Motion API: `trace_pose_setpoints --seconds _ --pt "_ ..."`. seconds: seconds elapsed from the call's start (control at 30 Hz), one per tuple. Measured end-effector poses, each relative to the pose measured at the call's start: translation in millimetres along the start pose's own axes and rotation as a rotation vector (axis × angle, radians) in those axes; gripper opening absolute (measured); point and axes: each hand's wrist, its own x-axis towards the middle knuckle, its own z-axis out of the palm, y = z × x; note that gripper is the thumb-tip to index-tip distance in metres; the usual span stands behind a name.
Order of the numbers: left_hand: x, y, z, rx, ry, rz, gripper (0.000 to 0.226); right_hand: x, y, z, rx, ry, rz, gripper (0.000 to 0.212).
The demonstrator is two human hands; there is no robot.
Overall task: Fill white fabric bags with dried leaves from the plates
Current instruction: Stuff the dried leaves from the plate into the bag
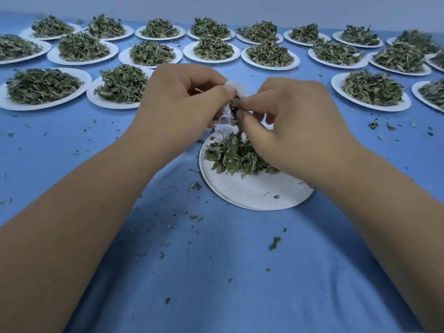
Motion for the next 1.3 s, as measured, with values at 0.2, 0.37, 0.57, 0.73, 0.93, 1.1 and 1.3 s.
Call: trace_pose_setpoints --seconds 0.2,0.37,0.57,0.73,0.93,1.1,1.3 --pt "1 0 -3 -0.084 -0.034 -0.054 0.012 -1 2 1 0.229 0.154 0.025 0.018" --pt "1 2 -4 -0.143 -0.085 -0.095 0.011 3 8 2 0.278 0.144 0.042 0.009" --pt "-2 5 -5 -0.182 -0.154 -0.097 0.012 5 5 3 0.253 0.245 0.077 0.017" --pt "-3 3 -1 -0.102 -0.171 -0.058 0.011 12 5 7 0.253 0.133 0.155 0.021" --pt "0 1 0 0.096 0.011 0.001 0.004 12 4 6 0.566 0.028 0.233 0.016" --pt "-2 3 3 0.261 0.034 0.087 0.009 10 2 11 0.475 0.057 0.212 0.019" --pt "-2 5 8 0.557 0.035 0.201 0.026 10 -6 13 0.378 0.164 0.17 0.006"
